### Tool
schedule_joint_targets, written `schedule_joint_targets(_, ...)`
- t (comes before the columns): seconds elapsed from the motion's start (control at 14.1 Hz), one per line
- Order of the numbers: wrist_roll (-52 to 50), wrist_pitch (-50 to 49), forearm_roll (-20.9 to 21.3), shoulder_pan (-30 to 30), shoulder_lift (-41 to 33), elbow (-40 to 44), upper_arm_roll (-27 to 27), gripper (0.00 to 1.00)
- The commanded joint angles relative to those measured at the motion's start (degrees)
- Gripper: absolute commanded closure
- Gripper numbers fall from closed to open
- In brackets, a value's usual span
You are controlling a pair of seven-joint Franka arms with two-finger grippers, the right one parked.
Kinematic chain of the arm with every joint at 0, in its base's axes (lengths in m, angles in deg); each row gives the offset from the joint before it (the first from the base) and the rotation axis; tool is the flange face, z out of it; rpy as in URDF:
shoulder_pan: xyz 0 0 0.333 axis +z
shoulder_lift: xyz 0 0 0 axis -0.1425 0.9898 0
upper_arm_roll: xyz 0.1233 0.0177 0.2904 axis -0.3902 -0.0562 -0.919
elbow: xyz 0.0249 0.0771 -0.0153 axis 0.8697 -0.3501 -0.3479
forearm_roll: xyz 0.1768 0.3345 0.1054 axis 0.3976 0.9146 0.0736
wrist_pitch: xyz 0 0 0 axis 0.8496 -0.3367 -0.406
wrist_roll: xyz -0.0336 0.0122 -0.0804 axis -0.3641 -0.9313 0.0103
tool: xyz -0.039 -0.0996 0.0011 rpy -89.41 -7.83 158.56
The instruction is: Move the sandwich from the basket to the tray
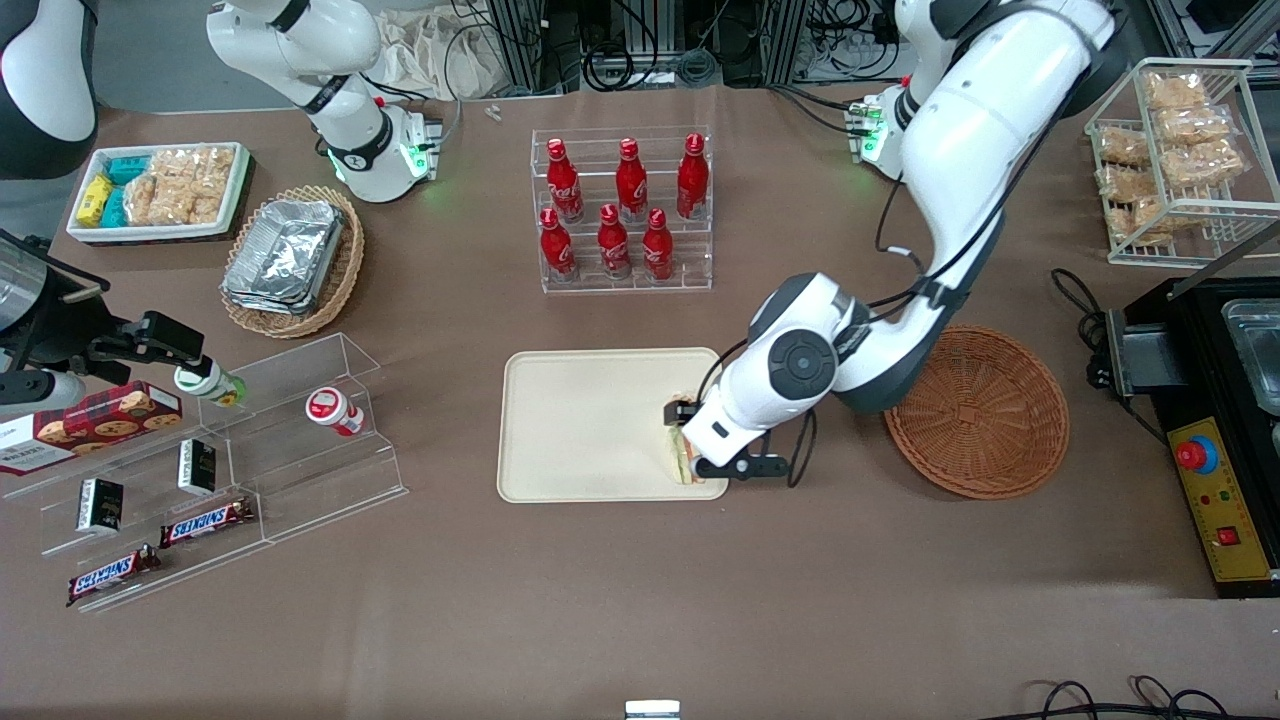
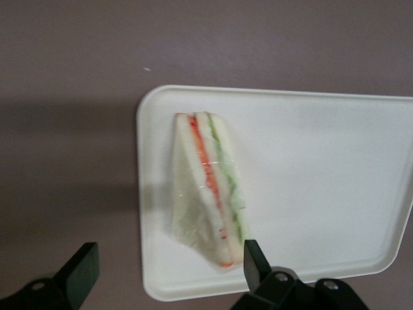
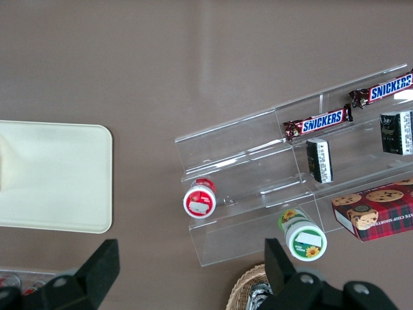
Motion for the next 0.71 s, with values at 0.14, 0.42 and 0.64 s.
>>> schedule_joint_targets(0.14, -2.24, -10.07, -0.16, 7.71, -10.83, -1.48, -0.15, 0.01)
schedule_joint_targets(0.42, -1.10, -17.71, -0.43, 10.91, -19.52, -2.18, -6.18, 0.01)
schedule_joint_targets(0.64, 12.63, -18.25, -4.00, 10.38, -26.55, -7.95, -15.75, 0.01)
